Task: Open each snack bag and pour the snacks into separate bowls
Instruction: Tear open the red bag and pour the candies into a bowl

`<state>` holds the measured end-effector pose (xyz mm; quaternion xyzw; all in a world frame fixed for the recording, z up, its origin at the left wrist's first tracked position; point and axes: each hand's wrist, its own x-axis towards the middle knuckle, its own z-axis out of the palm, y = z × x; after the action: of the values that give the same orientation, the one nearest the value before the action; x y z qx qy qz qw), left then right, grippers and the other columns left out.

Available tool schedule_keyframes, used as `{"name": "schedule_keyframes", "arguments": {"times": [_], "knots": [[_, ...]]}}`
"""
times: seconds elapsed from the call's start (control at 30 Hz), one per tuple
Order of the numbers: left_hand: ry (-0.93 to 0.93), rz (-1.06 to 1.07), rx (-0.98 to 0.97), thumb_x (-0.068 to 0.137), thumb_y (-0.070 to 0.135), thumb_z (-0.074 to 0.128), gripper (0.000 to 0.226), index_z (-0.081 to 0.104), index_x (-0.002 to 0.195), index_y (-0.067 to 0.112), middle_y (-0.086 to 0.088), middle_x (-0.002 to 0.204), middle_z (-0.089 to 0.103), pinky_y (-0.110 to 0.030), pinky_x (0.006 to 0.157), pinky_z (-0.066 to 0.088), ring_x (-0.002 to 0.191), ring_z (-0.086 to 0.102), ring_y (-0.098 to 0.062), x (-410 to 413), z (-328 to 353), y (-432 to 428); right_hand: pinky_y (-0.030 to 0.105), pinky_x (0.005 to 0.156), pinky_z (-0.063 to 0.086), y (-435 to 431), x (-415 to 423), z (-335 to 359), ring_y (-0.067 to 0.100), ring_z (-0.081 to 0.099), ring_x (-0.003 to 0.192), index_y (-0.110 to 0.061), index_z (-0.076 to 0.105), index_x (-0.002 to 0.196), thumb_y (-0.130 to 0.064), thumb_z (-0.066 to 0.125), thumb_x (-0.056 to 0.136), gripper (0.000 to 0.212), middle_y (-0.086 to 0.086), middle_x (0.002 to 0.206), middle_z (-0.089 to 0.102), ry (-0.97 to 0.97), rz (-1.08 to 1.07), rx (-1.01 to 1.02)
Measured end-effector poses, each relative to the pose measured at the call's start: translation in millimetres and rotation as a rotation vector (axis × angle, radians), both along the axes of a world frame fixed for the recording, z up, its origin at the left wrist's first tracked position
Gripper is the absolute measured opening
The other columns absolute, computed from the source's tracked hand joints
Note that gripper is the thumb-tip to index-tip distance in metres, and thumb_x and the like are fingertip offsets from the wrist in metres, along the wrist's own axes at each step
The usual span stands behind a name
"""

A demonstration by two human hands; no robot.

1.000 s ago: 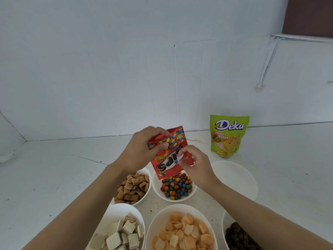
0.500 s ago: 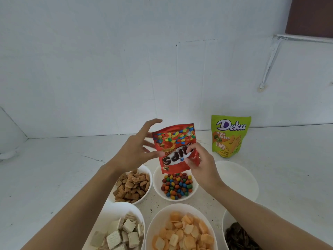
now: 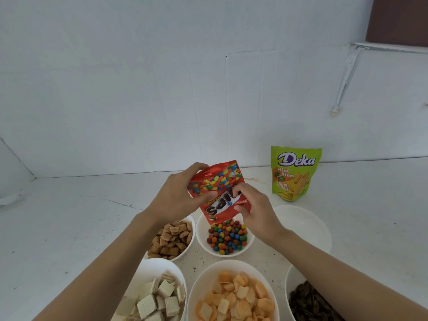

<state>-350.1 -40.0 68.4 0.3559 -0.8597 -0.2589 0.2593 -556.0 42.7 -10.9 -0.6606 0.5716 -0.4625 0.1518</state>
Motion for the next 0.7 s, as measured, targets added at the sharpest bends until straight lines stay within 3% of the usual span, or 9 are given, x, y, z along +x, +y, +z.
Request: {"name": "schedule_keyframes", "arguments": {"times": [0.1,0.17,0.23,0.33,0.4,0.5,0.6,0.7], "knots": [[-0.017,0.002,-0.013,0.088,0.041,0.073,0.046,0.053,0.129,0.035,0.017,0.111,0.064,-0.015,0.077,0.056,0.096,0.066,-0.002,-1,1,-1,0.007,0.073,0.052,0,0,-2,0.001,0.055,0.106,-0.022,0.052,0.108,0.006,0.062,0.09,0.034,-0.013,0.11,0.054,0.1,0.047,0.041],[0.005,0.036,-0.059,0.09,0.035,0.073,0.032,0.062,0.119,0.03,0.017,0.104,0.067,-0.013,0.074,0.055,0.09,0.066,0.001,-1,-2,-2,0.008,0.075,0.052,1,1,-3,-0.002,0.056,0.105,-0.027,0.051,0.107,0.003,0.063,0.091,0.036,-0.013,0.108,0.056,0.1,0.049,0.044],[0.085,0.074,-0.045,0.089,0.031,0.074,0.013,0.067,0.1,0.026,0.014,0.093,0.072,-0.014,0.068,0.056,0.084,0.069,-0.001,0,-5,-5,0.009,0.074,0.051,1,1,-2,-0.002,0.06,0.1,-0.03,0.046,0.101,0.0,0.068,0.09,0.038,-0.014,0.101,0.061,0.002,-0.035,0.021],[0.196,0.113,0.009,0.091,0.027,0.072,0.013,0.061,0.086,0.026,0.011,0.09,0.072,-0.016,0.064,0.057,0.085,0.071,-0.003,2,-9,-5,0.015,0.073,0.055,-1,-2,3,0.002,0.067,0.09,-0.034,0.038,0.105,-0.013,0.078,0.086,0.049,-0.007,0.095,0.068,-0.153,-0.153,0.072],[0.247,0.134,0.069,0.094,0.026,0.068,0.012,0.056,0.09,0.026,0.008,0.097,0.07,-0.021,0.065,0.059,0.089,0.071,-0.009,4,-11,-4,0.024,0.079,0.058,-3,-3,3,0.007,0.07,0.089,-0.034,0.039,0.11,-0.02,0.082,0.082,0.052,-0.004,0.097,0.072,-0.227,-0.162,0.173],[0.205,0.066,0.128,0.096,0.026,0.065,0.013,0.055,0.105,0.028,0.007,0.107,0.067,-0.026,0.072,0.062,0.096,0.07,-0.014,4,-14,0,0.037,0.092,0.057,-4,-4,-4,0.01,0.07,0.094,-0.024,0.061,0.105,-0.023,0.081,0.082,0.03,-0.004,0.101,0.075,-0.195,-0.178,0.259],[0.136,0.006,0.147,0.095,0.028,0.066,0.03,0.052,0.122,0.027,0.014,0.114,0.063,-0.023,0.079,0.061,0.103,0.068,-0.01,5,-15,4,0.042,0.094,0.057,-4,-4,-9,0.015,0.069,0.098,-0.021,0.066,0.099,-0.02,0.079,0.084,0.02,-0.001,0.102,0.075,-0.206,-0.177,0.304],[0.122,-0.008,0.103,0.096,0.028,0.065,0.033,0.049,0.125,0.031,0.02,0.114,0.061,-0.02,0.08,0.059,0.104,0.066,-0.004,6,-11,4,0.042,0.092,0.057,-7,-5,-5,0.012,0.068,0.097,-0.021,0.067,0.096,-0.018,0.078,0.086,0.015,-0.004,0.099,0.075,-0.237,-0.197,0.275]]}}
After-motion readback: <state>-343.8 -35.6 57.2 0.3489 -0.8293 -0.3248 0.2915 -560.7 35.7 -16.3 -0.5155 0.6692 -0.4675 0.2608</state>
